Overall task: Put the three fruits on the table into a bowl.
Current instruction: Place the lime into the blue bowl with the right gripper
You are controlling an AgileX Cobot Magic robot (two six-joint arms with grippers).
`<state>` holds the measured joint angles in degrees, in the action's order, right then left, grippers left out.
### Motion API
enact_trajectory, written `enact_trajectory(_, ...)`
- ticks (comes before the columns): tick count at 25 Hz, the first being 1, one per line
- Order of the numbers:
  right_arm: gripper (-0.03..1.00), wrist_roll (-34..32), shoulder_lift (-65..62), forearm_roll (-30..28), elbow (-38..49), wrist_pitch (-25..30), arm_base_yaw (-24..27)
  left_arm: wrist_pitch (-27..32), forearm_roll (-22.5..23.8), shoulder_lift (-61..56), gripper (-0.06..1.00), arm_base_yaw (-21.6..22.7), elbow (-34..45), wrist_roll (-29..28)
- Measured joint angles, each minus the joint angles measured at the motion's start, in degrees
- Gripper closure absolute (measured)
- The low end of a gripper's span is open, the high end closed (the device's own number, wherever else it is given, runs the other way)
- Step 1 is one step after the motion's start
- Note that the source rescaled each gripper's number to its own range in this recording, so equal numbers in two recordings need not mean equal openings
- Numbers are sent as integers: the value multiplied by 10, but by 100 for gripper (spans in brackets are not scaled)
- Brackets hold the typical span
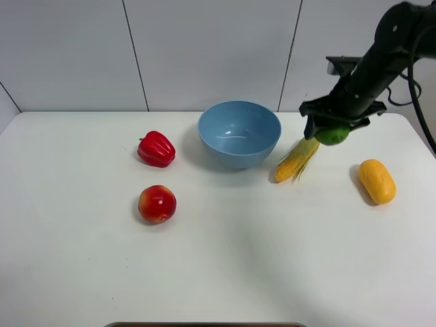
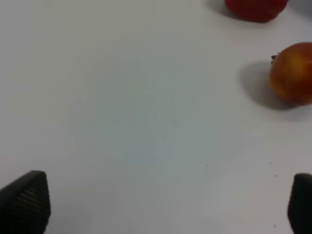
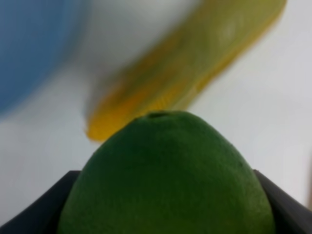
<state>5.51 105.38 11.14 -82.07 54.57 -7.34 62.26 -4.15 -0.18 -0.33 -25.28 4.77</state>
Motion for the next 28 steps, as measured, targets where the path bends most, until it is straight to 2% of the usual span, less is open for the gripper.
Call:
enact_trajectory(8, 83, 1, 22, 9, -129, -9, -83, 0, 0, 0, -6, 0, 0, 0)
enact_trajectory(13, 83, 1, 92, 11, -166, -33, -120, 0, 0, 0, -6, 0, 0, 0)
enact_trajectory(18, 83, 1, 160, 12, -178, -72, -138, 0, 0, 0, -6, 0, 0, 0)
enact_trajectory(28, 83, 1, 215, 10, -187, -105, -143, 0, 0, 0, -6, 0, 0, 0)
